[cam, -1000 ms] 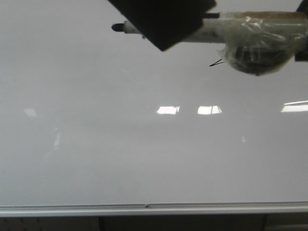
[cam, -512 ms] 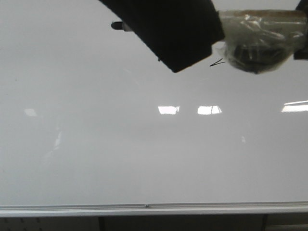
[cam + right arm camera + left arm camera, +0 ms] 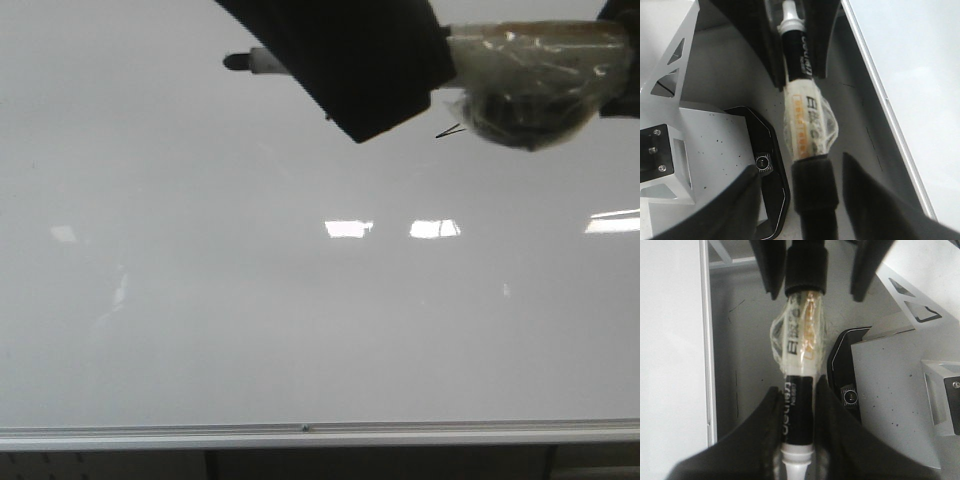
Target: Write number 2 on whiteboard
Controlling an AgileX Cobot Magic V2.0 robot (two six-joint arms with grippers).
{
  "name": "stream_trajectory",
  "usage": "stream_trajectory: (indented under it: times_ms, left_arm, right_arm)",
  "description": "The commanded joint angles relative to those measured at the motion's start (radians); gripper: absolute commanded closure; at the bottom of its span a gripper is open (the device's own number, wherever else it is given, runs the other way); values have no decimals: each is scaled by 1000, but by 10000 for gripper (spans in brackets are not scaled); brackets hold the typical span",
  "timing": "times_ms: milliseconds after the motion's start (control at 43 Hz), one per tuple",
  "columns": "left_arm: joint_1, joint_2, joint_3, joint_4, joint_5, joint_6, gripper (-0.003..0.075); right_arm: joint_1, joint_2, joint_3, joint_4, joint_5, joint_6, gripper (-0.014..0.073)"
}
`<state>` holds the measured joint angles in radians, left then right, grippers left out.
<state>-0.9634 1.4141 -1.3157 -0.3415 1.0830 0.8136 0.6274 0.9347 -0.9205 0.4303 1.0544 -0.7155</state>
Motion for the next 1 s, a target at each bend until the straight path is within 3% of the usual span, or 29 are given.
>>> stream_trajectory:
  times_ms: [0,116,279,395,535,721,977]
  left_arm:
    - [-5,-26,-32,-17,-39,-19,733]
    - [-5,-35,-34,96,-39,-110,732]
    - [28,-59,-49,379,-40,-435,729]
    - [122,-91,-44,580,-38,-769,729]
    - [262,-164,17,638,-71,-897,729]
    - [490,-307,211,638,-288,-953,729]
    - [829,-372,502,634,-752,-1143,730]
  right_arm:
    - [-9,-24,-34,-2,-28,6,28]
    - [-52,-66,-34,-92,-11,83,13]
    - [-136,-152,-34,-288,-10,254,13]
    - [-188,-203,-33,-386,-8,322,13]
    - [-204,-212,-31,-390,-5,322,13]
    - [-204,-212,-28,-390,-11,322,13]
    - [-204,-212,-28,-389,-16,323,13]
